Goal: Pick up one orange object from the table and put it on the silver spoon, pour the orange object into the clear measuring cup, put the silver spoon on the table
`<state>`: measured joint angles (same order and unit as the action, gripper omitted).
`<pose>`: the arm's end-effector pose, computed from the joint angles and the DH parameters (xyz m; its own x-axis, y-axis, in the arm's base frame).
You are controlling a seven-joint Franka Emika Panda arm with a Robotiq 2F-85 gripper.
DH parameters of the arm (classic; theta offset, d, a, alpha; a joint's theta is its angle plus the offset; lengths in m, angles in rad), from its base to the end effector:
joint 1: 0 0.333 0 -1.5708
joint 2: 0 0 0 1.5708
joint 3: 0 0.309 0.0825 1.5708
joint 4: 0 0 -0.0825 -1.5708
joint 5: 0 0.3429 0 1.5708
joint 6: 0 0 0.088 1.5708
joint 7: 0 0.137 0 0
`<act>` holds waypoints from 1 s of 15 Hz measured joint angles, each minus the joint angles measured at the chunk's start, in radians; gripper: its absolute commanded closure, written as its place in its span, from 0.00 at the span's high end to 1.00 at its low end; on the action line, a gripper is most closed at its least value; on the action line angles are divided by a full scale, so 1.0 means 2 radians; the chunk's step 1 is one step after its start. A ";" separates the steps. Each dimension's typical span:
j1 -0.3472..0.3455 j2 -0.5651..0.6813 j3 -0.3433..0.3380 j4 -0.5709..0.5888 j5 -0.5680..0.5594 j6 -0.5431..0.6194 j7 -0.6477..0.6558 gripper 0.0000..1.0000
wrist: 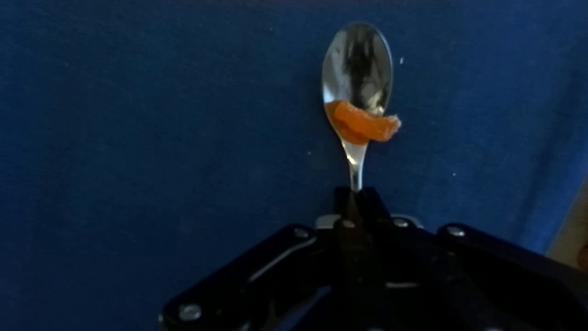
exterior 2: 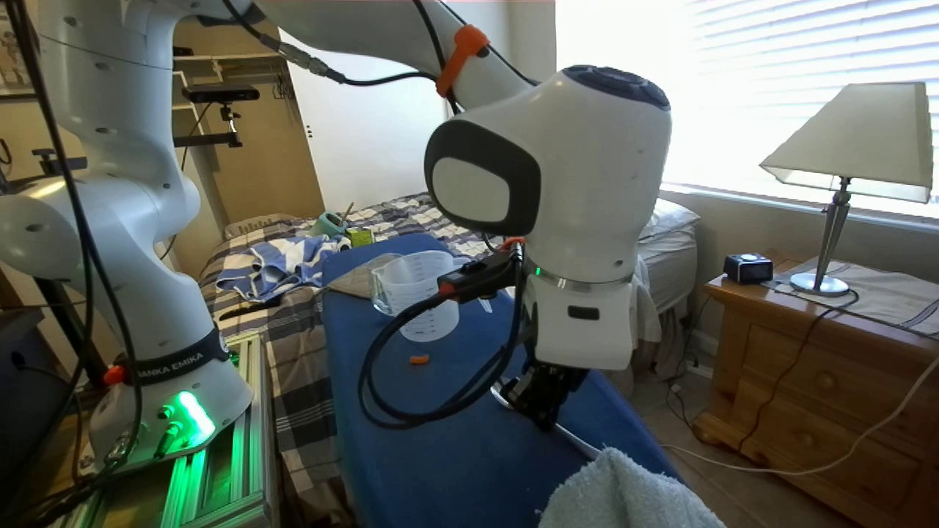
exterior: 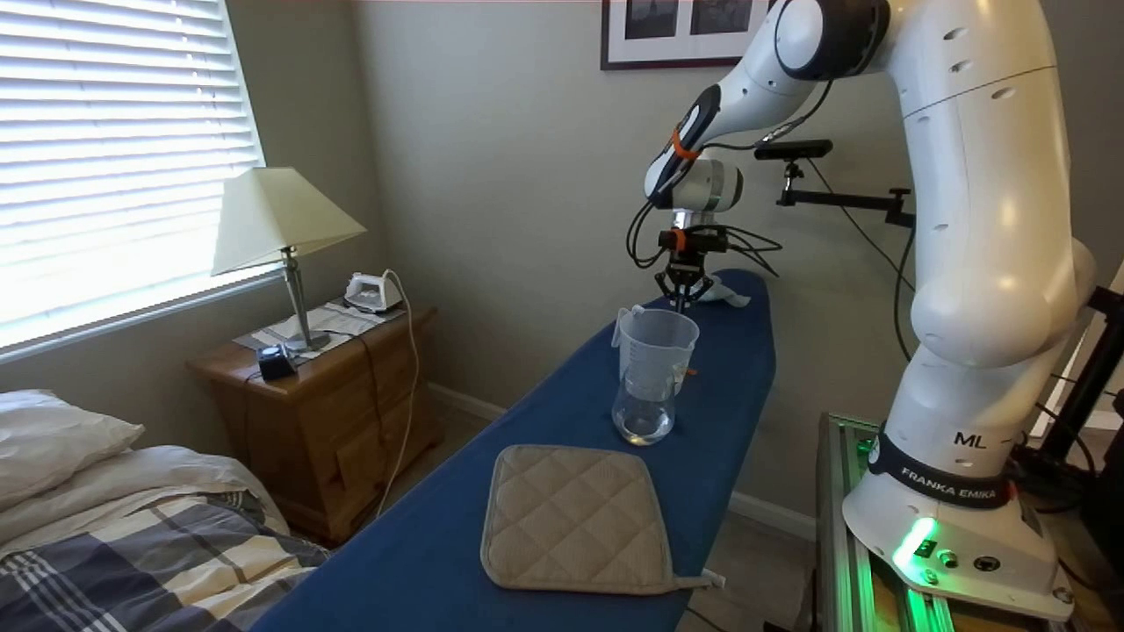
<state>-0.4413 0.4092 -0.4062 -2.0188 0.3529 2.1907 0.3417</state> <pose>0.3774 -0.3926 0.2412 0.1591 -0.9642 -0.2122 -0.9870 -0.1600 -0.0132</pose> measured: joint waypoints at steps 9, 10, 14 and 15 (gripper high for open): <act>0.007 -0.002 0.005 0.000 0.000 0.000 0.003 0.04; 0.010 -0.003 0.006 0.000 0.000 -0.001 0.005 0.04; 0.030 -0.011 0.007 0.000 -0.005 -0.011 0.026 0.04; 0.035 -0.014 0.007 0.000 -0.008 -0.014 0.033 0.04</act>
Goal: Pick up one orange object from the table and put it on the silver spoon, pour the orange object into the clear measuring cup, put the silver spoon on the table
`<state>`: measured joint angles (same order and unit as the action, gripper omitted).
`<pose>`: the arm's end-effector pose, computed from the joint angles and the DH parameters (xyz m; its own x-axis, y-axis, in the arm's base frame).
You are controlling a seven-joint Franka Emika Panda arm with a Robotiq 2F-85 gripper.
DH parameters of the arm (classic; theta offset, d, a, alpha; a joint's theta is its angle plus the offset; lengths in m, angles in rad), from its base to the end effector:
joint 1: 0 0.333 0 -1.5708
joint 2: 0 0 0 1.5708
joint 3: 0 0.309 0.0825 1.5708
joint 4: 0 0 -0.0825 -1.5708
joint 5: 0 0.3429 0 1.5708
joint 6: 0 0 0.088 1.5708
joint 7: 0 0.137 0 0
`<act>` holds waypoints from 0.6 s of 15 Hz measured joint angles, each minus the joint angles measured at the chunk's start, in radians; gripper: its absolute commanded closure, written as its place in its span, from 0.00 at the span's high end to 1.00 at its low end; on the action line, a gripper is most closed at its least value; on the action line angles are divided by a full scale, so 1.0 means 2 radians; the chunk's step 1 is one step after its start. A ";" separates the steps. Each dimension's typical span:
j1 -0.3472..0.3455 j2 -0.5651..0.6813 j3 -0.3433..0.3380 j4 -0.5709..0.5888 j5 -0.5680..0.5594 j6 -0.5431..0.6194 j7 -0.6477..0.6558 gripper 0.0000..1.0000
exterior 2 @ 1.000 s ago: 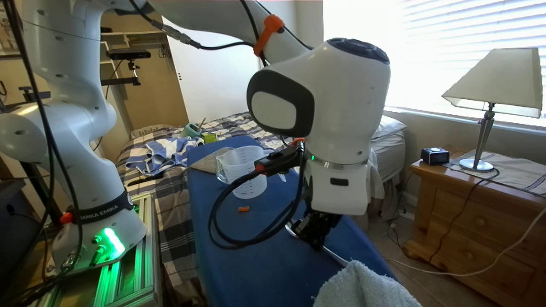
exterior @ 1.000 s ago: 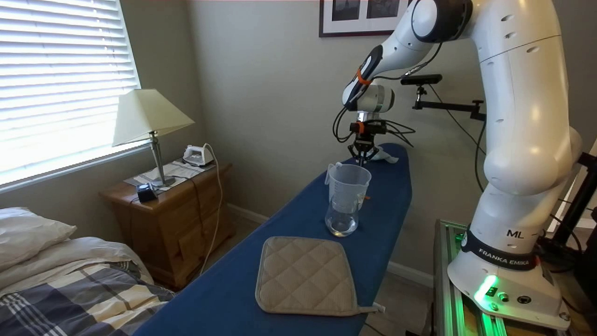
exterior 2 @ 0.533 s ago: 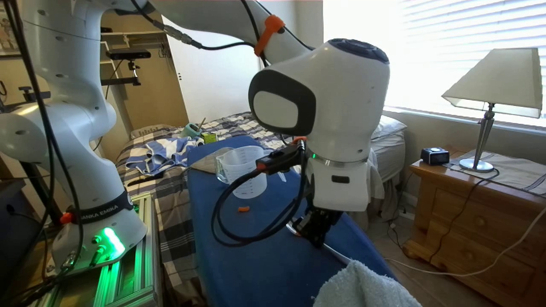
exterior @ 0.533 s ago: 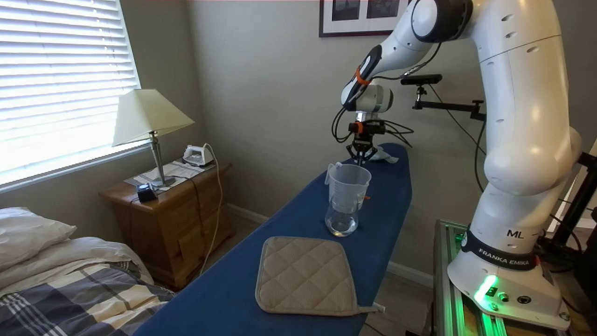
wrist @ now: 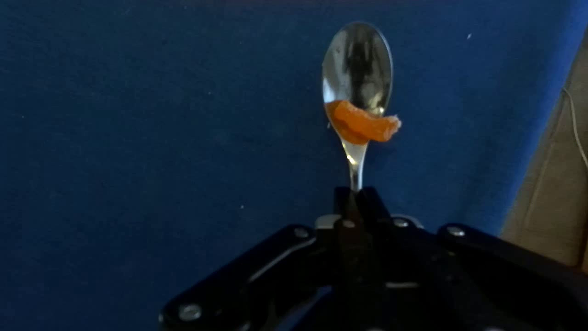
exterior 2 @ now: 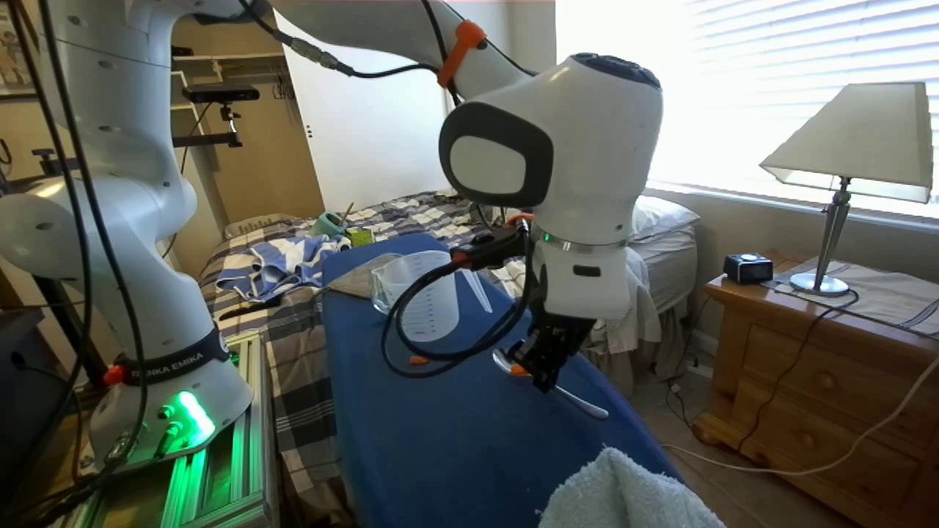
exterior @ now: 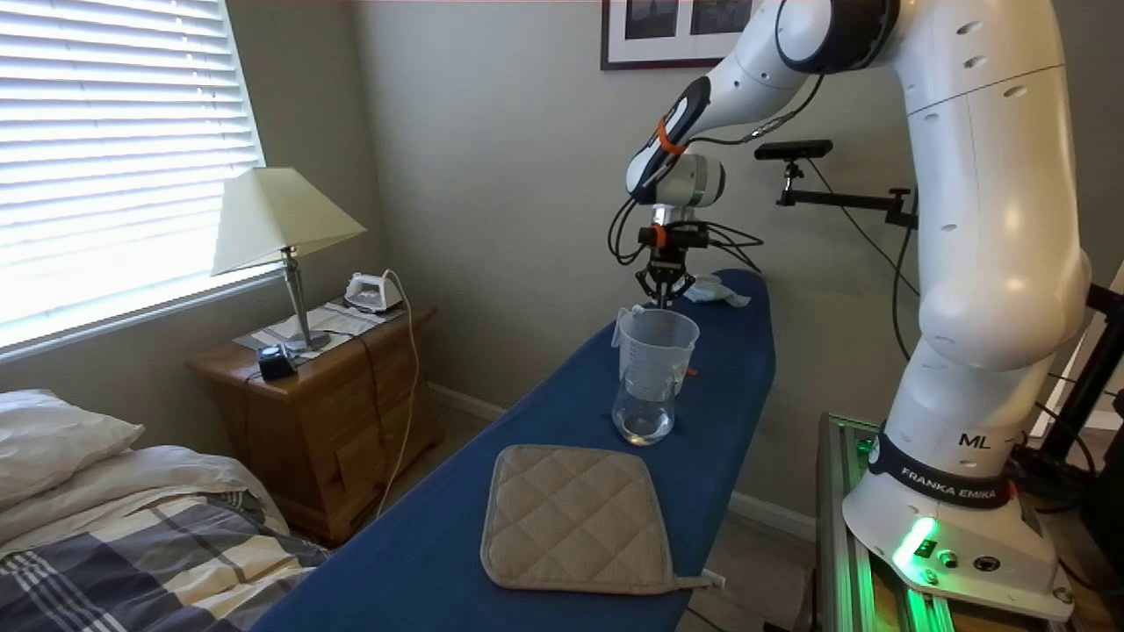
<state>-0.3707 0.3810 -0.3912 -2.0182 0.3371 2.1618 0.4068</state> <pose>0.4086 -0.3567 0.2529 0.1907 -0.9559 -0.2234 -0.9809 -0.1943 -0.0059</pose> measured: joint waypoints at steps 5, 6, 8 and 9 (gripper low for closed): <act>0.024 -0.024 0.000 0.000 -0.030 -0.023 0.035 0.04; 0.029 -0.030 0.000 0.000 -0.039 -0.028 0.042 0.04; 0.039 -0.045 0.000 -0.001 -0.058 -0.037 0.055 0.04; 0.045 -0.052 0.000 -0.001 -0.068 -0.043 0.063 0.04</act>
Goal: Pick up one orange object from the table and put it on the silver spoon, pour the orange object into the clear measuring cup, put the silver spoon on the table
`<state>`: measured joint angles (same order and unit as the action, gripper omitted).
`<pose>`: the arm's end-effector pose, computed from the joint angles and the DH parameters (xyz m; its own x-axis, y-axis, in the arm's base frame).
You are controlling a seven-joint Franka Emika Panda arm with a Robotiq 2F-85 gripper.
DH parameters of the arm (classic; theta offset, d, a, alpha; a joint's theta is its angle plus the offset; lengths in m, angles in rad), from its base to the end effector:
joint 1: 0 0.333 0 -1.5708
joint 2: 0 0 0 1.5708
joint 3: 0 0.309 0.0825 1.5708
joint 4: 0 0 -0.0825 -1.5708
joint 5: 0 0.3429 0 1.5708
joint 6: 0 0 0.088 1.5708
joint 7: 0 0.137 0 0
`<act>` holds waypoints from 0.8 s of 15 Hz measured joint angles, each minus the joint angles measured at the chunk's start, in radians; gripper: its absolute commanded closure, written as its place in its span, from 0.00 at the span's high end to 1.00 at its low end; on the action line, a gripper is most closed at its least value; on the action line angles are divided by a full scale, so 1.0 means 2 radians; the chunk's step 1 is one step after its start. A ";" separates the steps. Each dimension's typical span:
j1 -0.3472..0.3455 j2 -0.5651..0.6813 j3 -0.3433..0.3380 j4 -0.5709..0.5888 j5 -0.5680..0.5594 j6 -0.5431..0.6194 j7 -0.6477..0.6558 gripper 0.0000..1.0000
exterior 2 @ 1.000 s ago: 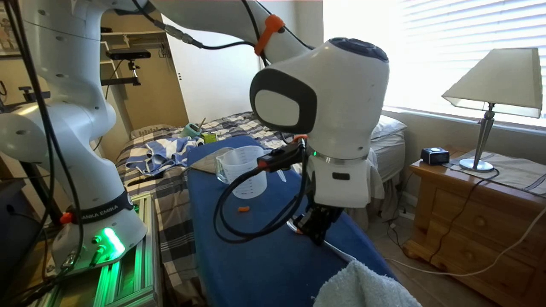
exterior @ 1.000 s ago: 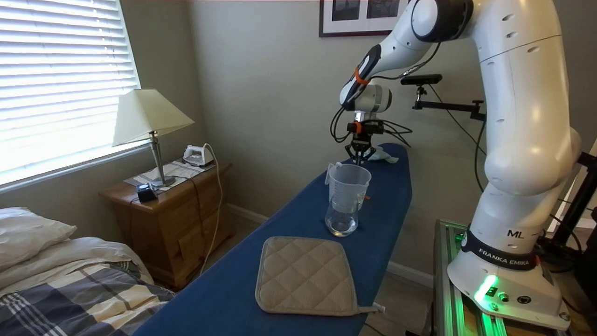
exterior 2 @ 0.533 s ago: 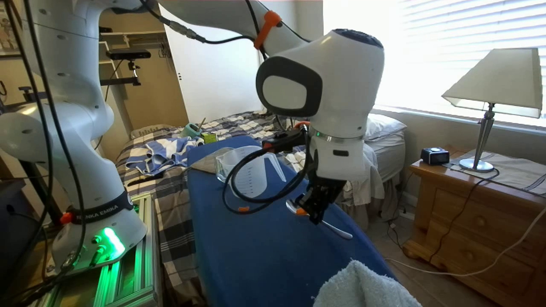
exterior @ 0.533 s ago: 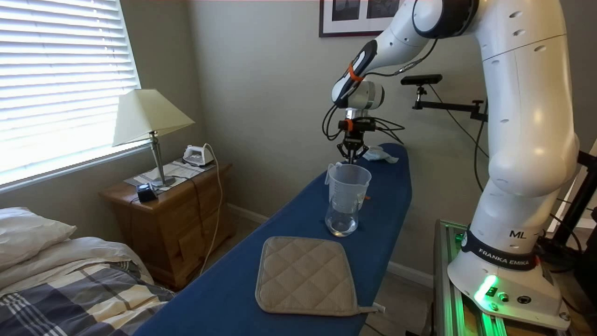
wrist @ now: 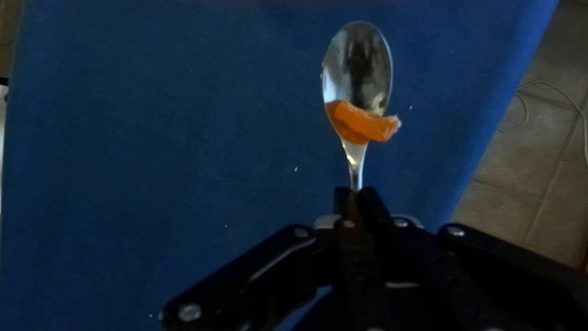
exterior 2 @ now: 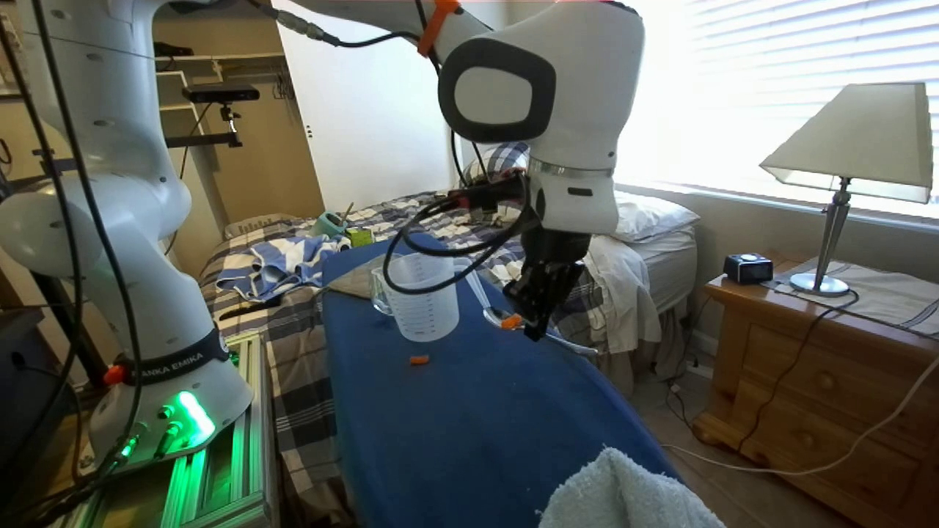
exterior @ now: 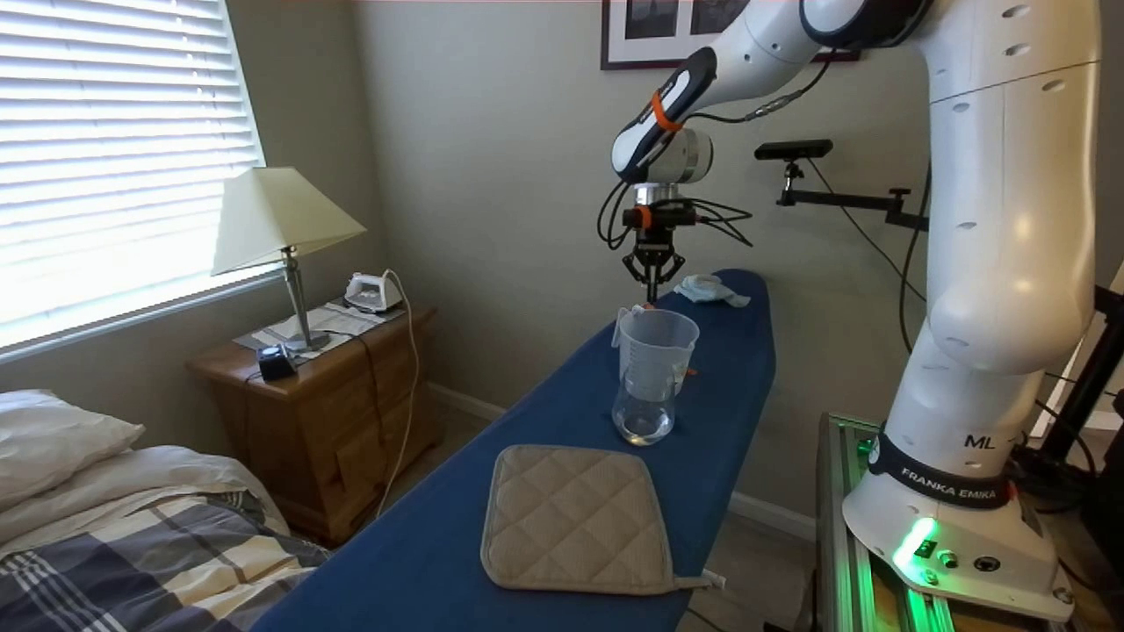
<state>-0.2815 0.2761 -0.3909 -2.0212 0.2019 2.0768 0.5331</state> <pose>0.4283 -0.3165 0.2991 0.2401 -0.9512 -0.1938 -0.9653 -0.2552 0.0564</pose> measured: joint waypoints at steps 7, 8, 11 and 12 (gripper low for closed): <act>0.028 -0.060 0.016 -0.012 -0.062 -0.031 0.037 0.04; 0.031 -0.069 0.020 -0.014 -0.070 -0.035 0.039 0.04; 0.036 -0.102 0.037 -0.033 -0.092 -0.041 0.044 0.04; 0.038 -0.113 0.043 -0.041 -0.096 -0.042 0.044 0.04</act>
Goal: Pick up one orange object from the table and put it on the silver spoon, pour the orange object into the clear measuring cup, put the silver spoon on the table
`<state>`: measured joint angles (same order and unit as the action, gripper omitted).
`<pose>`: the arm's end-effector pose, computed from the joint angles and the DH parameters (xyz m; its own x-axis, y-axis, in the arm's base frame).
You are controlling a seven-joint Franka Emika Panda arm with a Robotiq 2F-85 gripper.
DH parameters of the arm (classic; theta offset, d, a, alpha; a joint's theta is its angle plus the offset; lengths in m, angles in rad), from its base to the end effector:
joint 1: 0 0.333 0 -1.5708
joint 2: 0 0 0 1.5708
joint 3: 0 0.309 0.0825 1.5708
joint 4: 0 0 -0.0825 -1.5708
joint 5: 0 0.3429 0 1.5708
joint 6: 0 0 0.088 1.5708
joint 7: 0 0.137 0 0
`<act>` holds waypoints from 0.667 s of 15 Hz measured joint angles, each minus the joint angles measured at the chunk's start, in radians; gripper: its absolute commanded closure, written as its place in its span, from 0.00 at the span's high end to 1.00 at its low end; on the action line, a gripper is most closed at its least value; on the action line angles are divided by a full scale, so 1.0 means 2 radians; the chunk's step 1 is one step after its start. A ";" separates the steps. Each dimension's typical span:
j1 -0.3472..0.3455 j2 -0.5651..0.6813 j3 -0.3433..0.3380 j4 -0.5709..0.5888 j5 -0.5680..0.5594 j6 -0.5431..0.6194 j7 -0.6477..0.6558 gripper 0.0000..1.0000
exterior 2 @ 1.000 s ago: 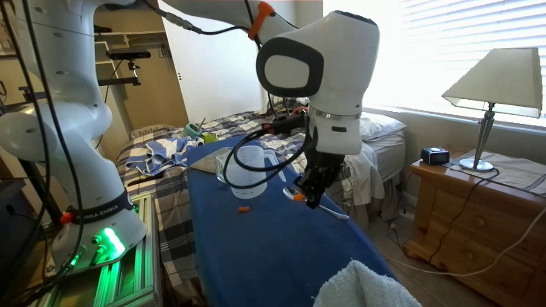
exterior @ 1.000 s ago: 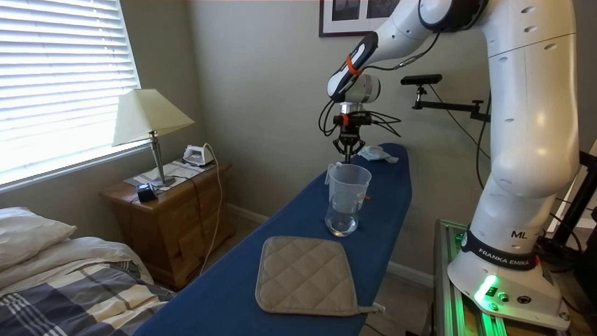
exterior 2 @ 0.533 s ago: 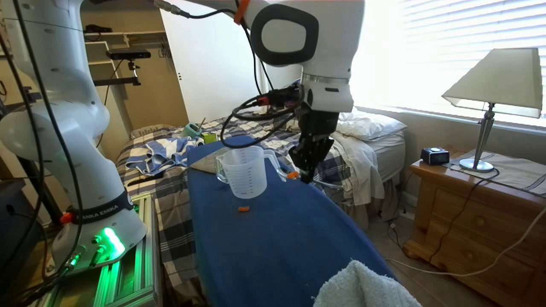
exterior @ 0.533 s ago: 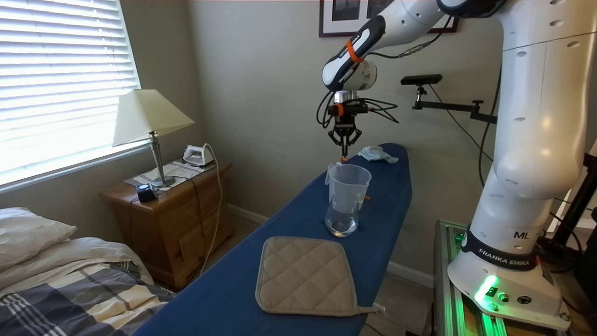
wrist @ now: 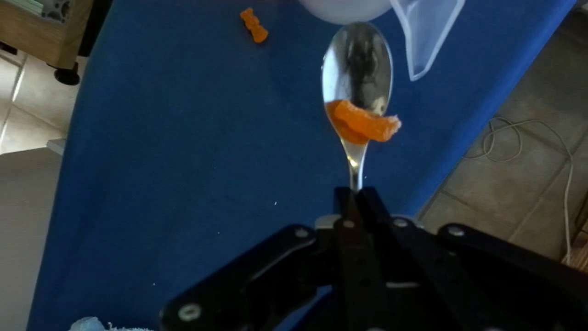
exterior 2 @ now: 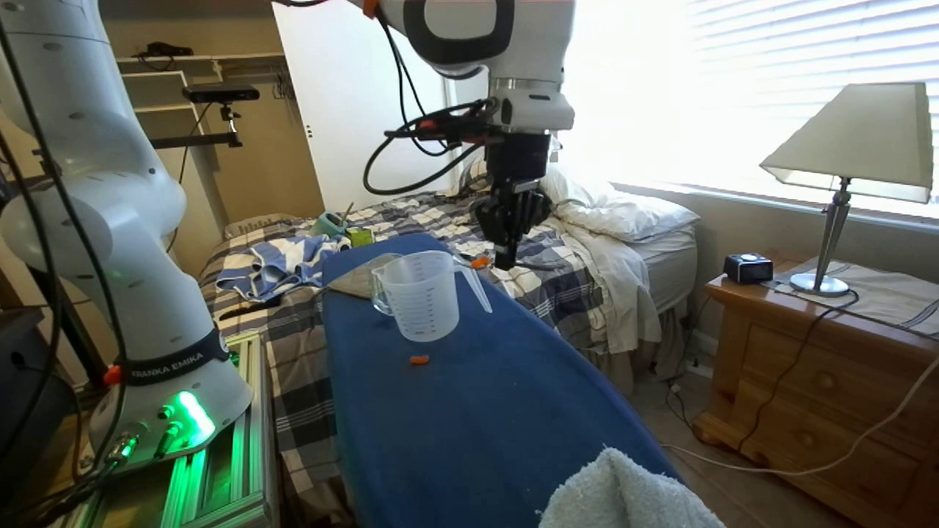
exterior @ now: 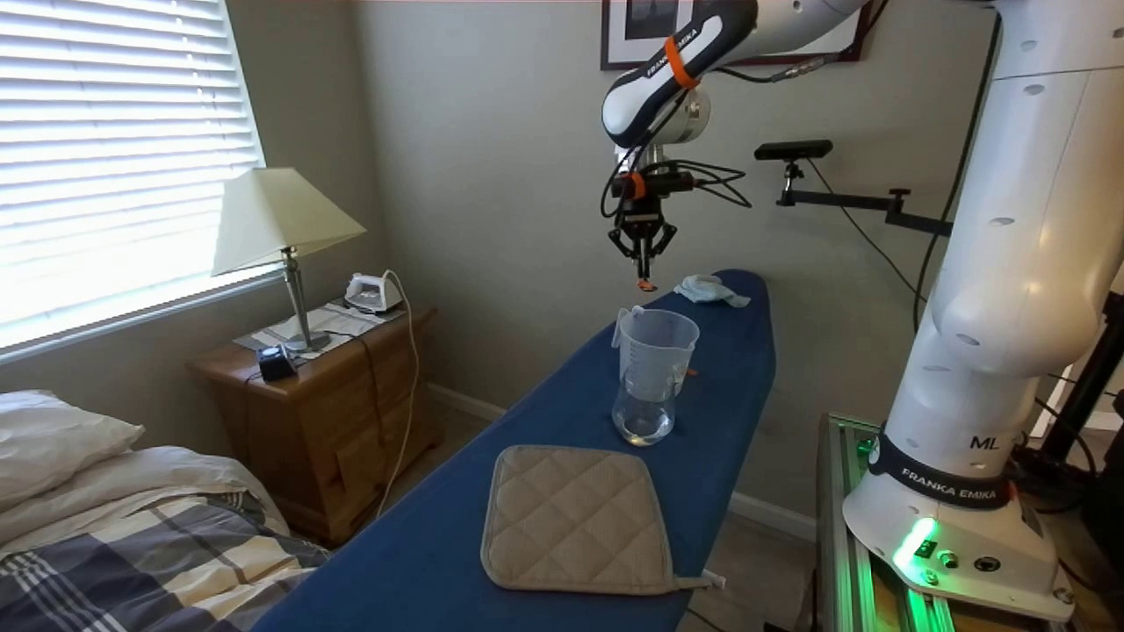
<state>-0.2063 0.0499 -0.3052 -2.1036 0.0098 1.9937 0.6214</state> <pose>0.4320 -0.2407 0.3696 0.4103 -0.9035 -0.1235 -0.9012 -0.4225 0.0968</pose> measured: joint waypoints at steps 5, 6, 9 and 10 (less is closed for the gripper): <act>0.002 -0.053 0.032 -0.043 -0.006 -0.001 -0.002 0.04; 0.002 -0.062 0.038 -0.051 -0.006 -0.001 -0.004 0.04; 0.004 -0.091 0.055 -0.075 -0.006 0.000 -0.024 0.04; 0.005 -0.101 0.060 -0.083 -0.006 0.000 -0.034 0.04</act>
<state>-0.1962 -0.1514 -0.1859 -2.2703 -0.0013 1.9941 0.5524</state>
